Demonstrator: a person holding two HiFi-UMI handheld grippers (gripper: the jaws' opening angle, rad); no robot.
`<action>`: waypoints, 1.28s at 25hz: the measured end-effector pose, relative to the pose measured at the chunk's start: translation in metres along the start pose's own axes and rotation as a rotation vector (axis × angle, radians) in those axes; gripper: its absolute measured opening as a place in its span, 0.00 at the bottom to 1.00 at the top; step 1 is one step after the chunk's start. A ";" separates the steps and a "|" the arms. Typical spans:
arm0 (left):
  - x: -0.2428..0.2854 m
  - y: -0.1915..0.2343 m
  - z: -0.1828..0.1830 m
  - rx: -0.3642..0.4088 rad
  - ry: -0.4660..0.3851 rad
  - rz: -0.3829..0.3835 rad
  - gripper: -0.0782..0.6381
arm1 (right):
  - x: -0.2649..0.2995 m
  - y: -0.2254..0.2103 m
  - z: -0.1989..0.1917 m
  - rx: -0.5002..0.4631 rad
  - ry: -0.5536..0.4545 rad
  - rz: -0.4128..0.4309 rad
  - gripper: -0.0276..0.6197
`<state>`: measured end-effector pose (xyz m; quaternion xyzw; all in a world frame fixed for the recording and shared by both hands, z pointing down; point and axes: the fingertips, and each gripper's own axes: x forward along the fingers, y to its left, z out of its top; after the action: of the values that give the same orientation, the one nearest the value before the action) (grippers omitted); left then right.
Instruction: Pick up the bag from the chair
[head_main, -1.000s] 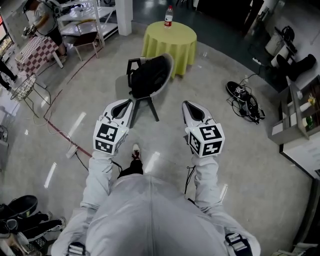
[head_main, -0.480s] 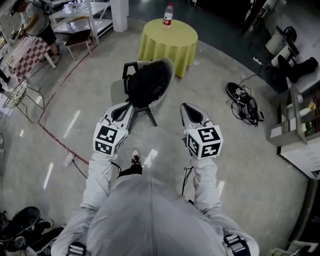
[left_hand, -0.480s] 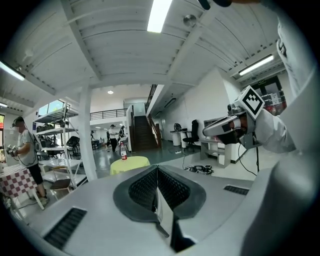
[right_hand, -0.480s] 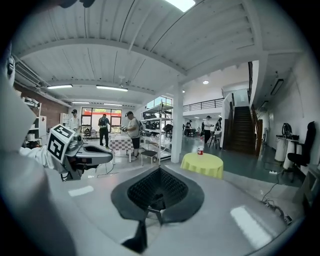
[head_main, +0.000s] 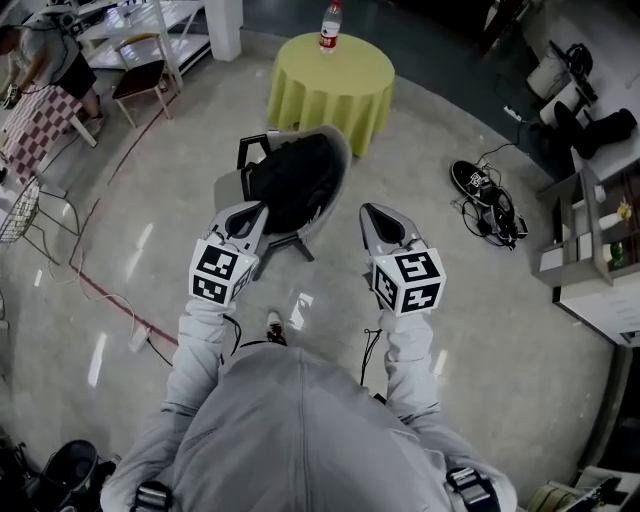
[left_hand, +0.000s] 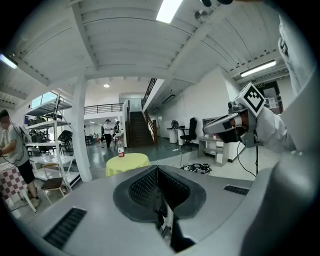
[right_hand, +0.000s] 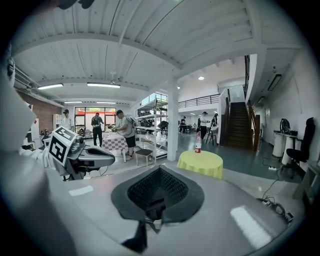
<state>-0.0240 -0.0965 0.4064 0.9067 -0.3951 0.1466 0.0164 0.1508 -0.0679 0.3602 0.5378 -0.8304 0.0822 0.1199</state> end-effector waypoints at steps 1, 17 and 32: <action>0.006 0.007 -0.001 -0.003 0.004 -0.005 0.12 | 0.008 -0.002 0.001 0.001 0.005 -0.003 0.06; 0.068 0.085 -0.048 -0.071 0.108 -0.062 0.12 | 0.098 -0.039 -0.015 0.029 0.106 -0.069 0.06; 0.153 0.075 -0.114 -0.141 0.282 -0.110 0.30 | 0.198 -0.089 -0.068 0.065 0.300 0.082 0.26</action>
<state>-0.0091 -0.2402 0.5519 0.8940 -0.3479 0.2432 0.1433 0.1616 -0.2588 0.4829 0.4887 -0.8214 0.1931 0.2216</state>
